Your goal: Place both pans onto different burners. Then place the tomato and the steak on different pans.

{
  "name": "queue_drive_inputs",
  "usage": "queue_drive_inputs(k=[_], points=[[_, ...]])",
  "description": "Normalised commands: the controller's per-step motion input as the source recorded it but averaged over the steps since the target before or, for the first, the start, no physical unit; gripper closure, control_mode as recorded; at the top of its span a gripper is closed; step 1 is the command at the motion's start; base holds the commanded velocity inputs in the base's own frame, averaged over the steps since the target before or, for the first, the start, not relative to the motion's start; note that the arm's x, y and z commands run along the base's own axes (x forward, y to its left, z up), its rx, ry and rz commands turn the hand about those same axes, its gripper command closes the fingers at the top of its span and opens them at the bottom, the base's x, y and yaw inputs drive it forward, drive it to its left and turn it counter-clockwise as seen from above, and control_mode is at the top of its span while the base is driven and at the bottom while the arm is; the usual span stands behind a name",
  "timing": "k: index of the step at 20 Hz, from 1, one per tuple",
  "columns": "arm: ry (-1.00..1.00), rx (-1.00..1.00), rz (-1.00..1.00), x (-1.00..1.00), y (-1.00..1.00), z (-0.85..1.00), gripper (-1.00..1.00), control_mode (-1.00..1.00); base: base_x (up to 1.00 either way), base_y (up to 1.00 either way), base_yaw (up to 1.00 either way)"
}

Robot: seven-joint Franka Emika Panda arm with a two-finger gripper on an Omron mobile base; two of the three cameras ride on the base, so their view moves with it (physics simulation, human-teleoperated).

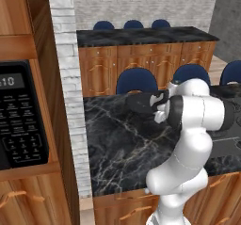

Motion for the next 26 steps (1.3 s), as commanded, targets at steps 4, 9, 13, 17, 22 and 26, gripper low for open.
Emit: queue_drive_inputs(k=[4,9,13,17,22,26], points=[[0.00,0.02,-0.29,-0.28,-0.47,0.04,1.00,-1.00,0.00,0.00,0.00],[0.00,0.01,-0.31,-0.32,-0.52,0.00,1.00,-1.00,0.00,0.00,0.00],[0.00,0.00,-0.32,-0.29,-0.41,0.00,1.00,-1.00,0.00,0.00,0.00],[0.00,0.00,-0.32,-0.27,-0.37,0.00,1.00,-1.00,0.00,0.00,0.00],[0.00,0.00,-0.33,-0.22,-0.29,0.00,1.00,-1.00,0.00,0.00,0.00],[0.00,0.00,-0.34,-0.19,-0.18,0.00,1.00,-1.00,0.00,0.00,0.00]])
